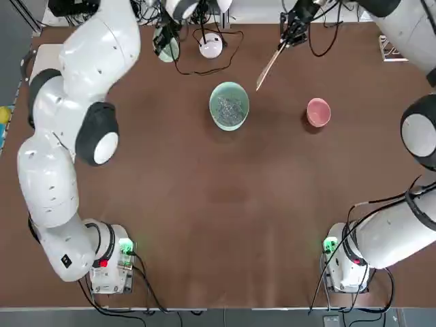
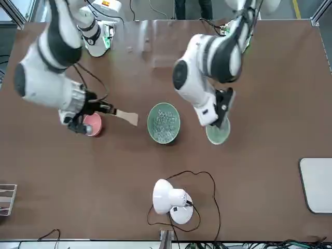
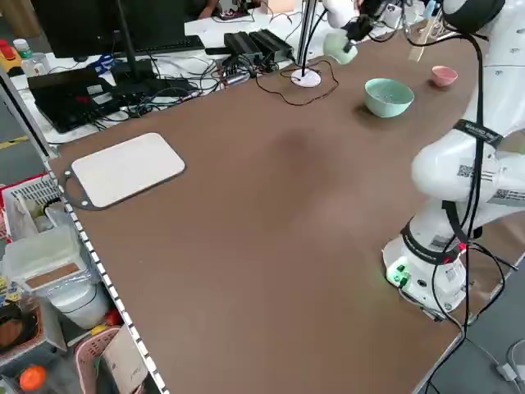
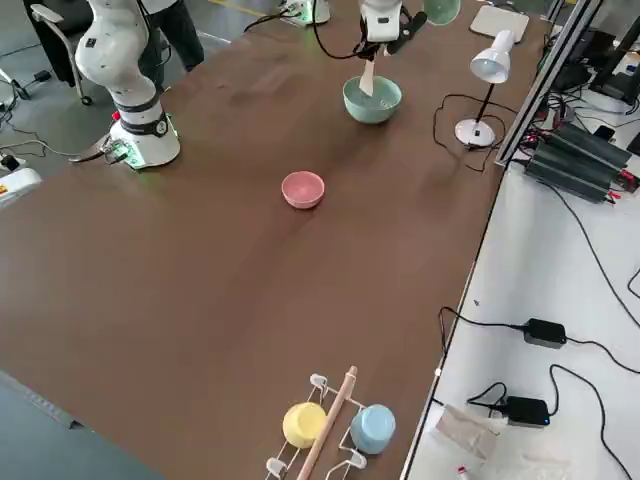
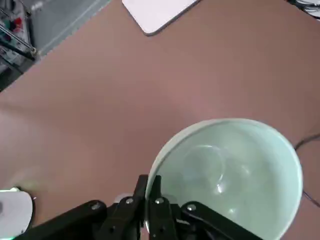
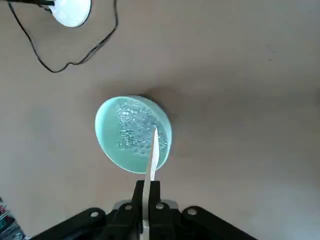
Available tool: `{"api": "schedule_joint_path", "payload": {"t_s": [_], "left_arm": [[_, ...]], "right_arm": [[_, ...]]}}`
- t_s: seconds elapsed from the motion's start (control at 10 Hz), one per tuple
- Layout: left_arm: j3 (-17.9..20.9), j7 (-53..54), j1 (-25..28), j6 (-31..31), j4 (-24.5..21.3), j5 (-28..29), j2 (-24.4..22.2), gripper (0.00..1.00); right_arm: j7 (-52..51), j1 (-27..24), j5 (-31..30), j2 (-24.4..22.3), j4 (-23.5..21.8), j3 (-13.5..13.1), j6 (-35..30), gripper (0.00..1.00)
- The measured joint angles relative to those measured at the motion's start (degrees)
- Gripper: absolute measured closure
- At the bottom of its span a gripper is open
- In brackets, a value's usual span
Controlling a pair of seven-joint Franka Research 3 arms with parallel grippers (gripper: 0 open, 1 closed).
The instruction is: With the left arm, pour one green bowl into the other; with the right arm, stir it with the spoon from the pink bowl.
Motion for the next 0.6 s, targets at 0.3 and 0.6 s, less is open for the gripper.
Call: {"api": "schedule_joint_path", "payload": {"t_s": [0.3,0.6], "left_arm": [[-0.1,7.5,8.1,10.3,-14.3,-2.9,-9.7,0.96],[-0.1,21.2,19.6,16.1,-19.7,-9.9,-13.5,0.96]], "right_arm": [[13.9,10.7,-11.9,0.0,-0.1,0.0,6.2,0.95],[26.3,18.9,-19.4,0.2,-0.1,0.0,9.9,0.95]]}}
